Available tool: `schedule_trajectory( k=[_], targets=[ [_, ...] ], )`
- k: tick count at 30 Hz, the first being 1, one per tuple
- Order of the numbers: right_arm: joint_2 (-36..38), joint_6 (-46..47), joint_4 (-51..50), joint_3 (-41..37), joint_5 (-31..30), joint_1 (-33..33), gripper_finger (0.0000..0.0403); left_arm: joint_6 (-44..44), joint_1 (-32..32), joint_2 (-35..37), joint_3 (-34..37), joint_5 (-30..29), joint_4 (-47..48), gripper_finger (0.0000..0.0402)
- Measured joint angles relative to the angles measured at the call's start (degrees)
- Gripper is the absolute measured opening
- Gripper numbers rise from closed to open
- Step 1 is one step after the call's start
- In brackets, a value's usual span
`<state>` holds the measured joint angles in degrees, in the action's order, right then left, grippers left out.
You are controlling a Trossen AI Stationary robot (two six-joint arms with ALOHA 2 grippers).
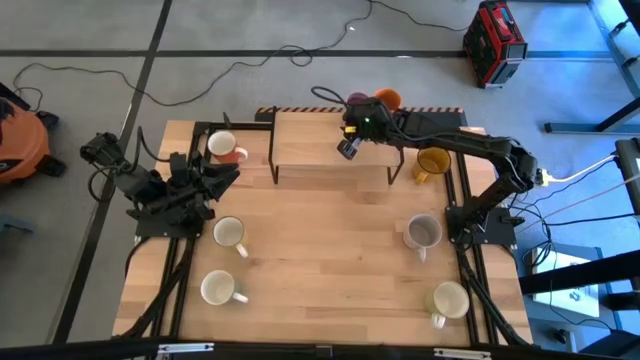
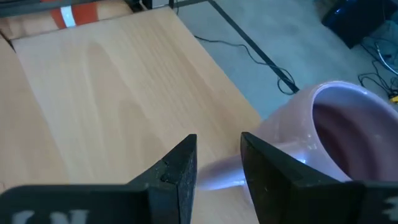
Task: Place coffee mugs
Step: Put the violet mug on the shelf
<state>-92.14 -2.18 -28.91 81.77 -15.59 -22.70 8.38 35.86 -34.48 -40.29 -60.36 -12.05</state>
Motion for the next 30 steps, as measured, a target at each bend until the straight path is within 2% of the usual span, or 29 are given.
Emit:
schedule_trajectory(
  k=[9,30],
  targets=[
    [-0.1,-2.3,-1.4,0.0,-2.2,-0.7,0.0122,0.0,0.0,0.0,0.0,0.0,0.0,0.0114],
    [0.0,-2.1,-1.3,1.8,1.8,-0.6,0.0122,0.0,0.0,0.0,0.0,0.0,0.0,0.0114]
  ],
)
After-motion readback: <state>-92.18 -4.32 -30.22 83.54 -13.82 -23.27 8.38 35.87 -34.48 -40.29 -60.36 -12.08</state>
